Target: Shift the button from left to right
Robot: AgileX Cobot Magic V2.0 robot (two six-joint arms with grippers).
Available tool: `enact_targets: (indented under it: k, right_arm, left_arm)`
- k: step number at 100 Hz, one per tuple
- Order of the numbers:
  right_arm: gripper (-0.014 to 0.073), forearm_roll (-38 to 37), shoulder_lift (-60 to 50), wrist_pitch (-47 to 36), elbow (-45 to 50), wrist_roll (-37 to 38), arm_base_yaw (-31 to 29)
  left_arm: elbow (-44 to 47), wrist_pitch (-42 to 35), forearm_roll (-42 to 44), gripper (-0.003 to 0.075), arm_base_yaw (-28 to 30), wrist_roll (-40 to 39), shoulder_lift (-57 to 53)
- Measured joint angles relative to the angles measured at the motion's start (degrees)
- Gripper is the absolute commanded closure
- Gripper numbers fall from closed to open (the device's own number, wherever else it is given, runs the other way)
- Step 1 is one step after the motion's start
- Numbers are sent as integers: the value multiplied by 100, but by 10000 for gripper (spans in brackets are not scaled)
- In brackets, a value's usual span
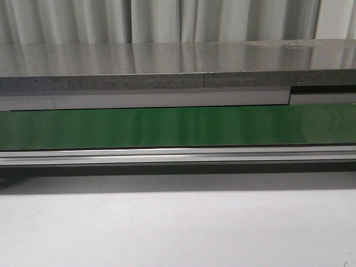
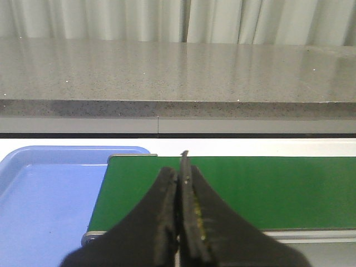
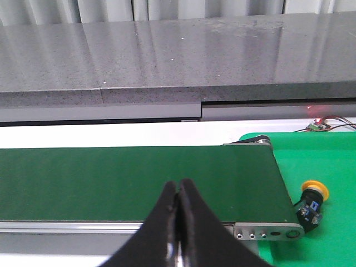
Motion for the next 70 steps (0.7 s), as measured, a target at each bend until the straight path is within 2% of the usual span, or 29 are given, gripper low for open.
enact_targets:
  k: [45, 70]
  right_arm:
    - [660, -96, -24, -14, 52, 9, 131]
    - [660, -492, -671, -353, 749, 452, 495]
  left_arm:
    - [0, 0, 0, 741, 0, 0, 0]
    - [0, 0, 0, 741, 0, 0, 0]
